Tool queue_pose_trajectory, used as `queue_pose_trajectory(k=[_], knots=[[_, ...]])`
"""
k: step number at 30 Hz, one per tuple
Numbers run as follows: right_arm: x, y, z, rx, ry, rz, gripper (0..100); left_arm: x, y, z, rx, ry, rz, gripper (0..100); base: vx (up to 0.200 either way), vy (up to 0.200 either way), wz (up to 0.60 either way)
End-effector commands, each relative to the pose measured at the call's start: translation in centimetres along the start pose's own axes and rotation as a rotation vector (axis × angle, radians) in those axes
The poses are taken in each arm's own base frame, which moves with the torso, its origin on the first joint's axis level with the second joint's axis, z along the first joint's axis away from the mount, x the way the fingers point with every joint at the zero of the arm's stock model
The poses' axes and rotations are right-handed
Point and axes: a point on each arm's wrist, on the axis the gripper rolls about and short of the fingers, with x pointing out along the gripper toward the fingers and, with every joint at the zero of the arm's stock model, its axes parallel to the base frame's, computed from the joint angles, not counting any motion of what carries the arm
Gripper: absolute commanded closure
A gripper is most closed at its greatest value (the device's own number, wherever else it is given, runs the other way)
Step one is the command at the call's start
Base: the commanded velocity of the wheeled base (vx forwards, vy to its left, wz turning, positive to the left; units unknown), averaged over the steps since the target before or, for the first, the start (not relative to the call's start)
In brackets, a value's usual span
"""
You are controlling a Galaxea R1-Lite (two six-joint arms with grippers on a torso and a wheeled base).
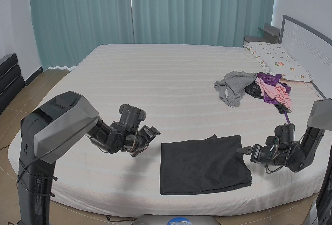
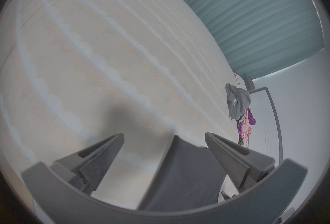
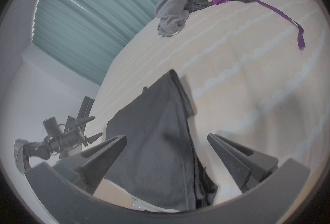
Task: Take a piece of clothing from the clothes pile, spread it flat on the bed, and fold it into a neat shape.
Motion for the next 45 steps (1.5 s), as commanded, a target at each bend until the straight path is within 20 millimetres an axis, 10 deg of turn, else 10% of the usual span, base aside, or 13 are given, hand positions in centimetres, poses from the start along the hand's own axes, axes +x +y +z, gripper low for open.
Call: queue_pose_trajectory(k=[1,22,23,45], knots=[[-3.2,-0.8,-3.2,-0.06,0.047,0.06,0,-5.0,1.5,0.4,-0.076,0.004,-0.016,0,0.0,0.0,0.0],[-1.8,-2.0,-5.2,-0.1,0.093,0.07,0,-6.2,3.9,0.0,-0.177,-0.02,-0.045,0,0.0,0.0,0.0],[-1.8,-2.0,-5.2,-0.101,0.093,0.069,100,-6.2,3.9,0.0,-0.177,-0.02,-0.045,0,0.0,0.0,0.0],[-3.7,-3.4,-6.1,-0.152,0.081,0.02,100,-6.1,4.0,-0.1,-0.176,-0.018,-0.043,0,0.0,0.0,0.0]])
